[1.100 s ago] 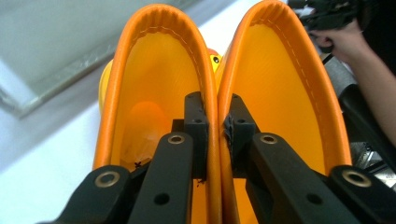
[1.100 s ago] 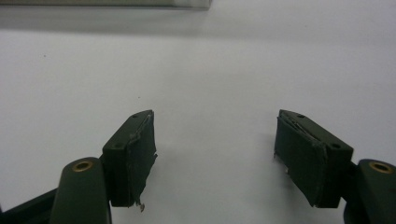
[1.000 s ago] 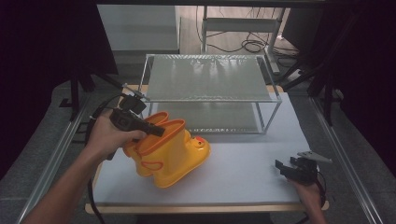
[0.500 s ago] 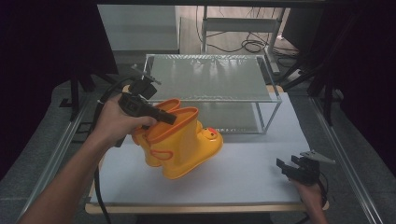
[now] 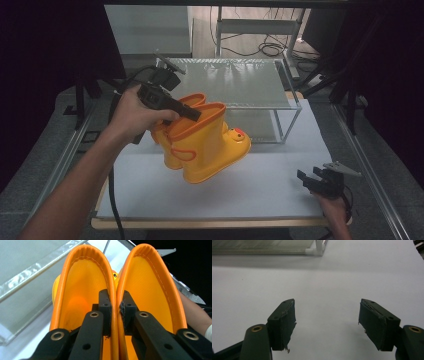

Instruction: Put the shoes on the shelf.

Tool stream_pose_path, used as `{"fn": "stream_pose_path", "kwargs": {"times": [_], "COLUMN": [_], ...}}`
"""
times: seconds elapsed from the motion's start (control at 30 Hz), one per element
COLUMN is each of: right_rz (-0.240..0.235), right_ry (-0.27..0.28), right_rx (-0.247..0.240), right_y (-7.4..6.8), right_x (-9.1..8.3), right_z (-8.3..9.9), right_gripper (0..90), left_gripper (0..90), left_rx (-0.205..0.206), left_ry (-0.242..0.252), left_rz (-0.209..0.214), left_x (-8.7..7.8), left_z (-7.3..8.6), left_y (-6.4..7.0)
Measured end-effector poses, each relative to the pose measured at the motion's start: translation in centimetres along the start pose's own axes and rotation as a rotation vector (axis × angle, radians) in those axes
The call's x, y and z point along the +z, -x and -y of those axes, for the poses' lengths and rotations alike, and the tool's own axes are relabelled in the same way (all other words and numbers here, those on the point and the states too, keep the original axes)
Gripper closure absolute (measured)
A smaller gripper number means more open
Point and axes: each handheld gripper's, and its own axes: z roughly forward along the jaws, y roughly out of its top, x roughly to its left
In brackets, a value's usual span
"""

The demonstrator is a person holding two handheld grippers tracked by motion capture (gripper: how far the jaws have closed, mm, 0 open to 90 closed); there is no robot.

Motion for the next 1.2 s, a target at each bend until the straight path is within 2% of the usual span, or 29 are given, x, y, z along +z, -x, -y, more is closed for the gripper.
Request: {"fn": "stream_pose_path", "kwargs": {"times": [0.23,0.47,0.6,0.7,0.93,1.2], "right_rz": [0.002,0.005,0.005,0.005,0.007,0.007], "right_ry": [-0.001,-0.003,-0.004,-0.004,0.0,0.01], "right_rx": [0.002,0.007,0.006,0.008,0.015,0.019], "right_y": [0.1,0.2,0.2,0.1,0.5,0.5], "right_x": [-0.1,-0.1,0.0,0.0,-0.2,-0.6], "right_z": [0.0,0.1,0.1,0.1,0.2,0.2], "right_gripper": [29.8,30.0,30.0,30.0,30.1,30.3], "left_gripper": [82.5,82.6,82.5,82.6,82.5,82.5], "left_rx": [0.026,0.027,0.02,0.023,0.01,-0.058], "left_ry": [0.003,0.018,0.036,0.053,0.105,0.155], "left_rz": [0.022,0.079,0.118,0.126,0.104,0.025], "left_x": [-0.5,-0.7,-0.8,-1.1,-1.3,-0.7], "left_z": [-1.4,-3.0,-4.5,-6.1,-9.9,-13.4], "left_y": [1.0,1.6,1.9,2.1,2.2,0.1]}}
